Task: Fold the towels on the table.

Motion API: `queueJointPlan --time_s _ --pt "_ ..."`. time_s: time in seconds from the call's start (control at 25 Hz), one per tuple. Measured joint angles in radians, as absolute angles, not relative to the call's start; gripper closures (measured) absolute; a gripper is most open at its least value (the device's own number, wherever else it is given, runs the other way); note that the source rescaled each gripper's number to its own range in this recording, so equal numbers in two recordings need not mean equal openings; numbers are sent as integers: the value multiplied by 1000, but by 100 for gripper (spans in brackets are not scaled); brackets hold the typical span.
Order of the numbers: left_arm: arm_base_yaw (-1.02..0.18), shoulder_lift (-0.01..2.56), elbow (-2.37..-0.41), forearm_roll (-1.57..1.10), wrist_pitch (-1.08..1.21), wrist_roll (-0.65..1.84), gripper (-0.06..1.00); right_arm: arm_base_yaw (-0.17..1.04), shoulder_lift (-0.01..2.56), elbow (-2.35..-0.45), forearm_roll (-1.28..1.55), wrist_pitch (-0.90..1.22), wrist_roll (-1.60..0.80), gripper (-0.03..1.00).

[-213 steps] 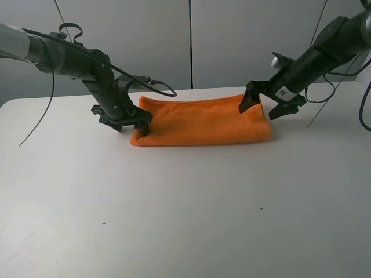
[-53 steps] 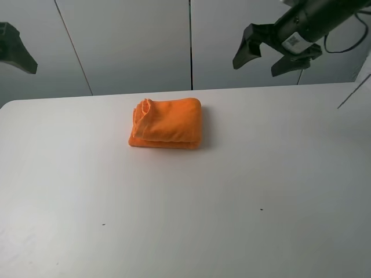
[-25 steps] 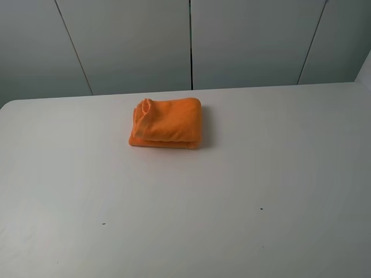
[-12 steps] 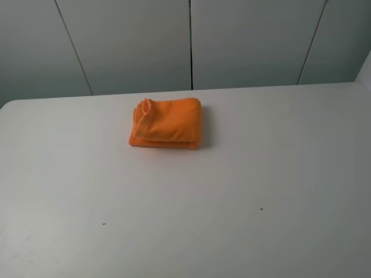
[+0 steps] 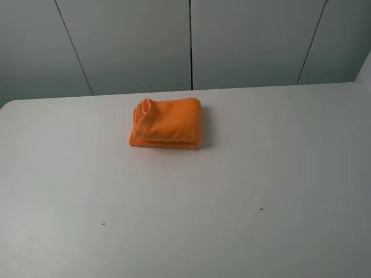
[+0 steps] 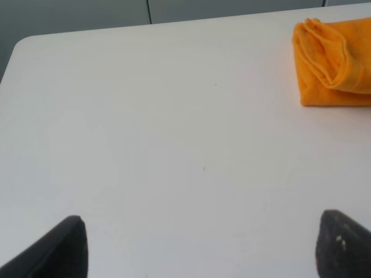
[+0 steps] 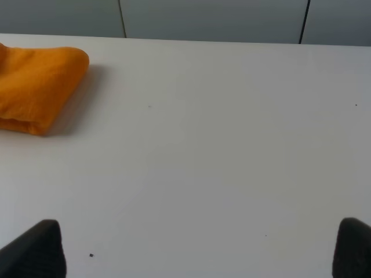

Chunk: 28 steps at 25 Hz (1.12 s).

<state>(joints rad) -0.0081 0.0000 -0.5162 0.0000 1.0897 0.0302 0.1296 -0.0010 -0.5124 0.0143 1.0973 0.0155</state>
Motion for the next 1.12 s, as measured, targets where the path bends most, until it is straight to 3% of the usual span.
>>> queueJointPlan --time_s 0.24,0.56,1.12 --pt "8 0 -516 0 1090 30 -5 98 -1 -512 14 1097 9 -3" --pt "29 0 -516 0 1090 30 -5 -82 -1 -512 12 1097 -14 -3" --pt "29 0 -516 0 1090 30 -5 -89 -1 -512 12 1097 -19 -3"
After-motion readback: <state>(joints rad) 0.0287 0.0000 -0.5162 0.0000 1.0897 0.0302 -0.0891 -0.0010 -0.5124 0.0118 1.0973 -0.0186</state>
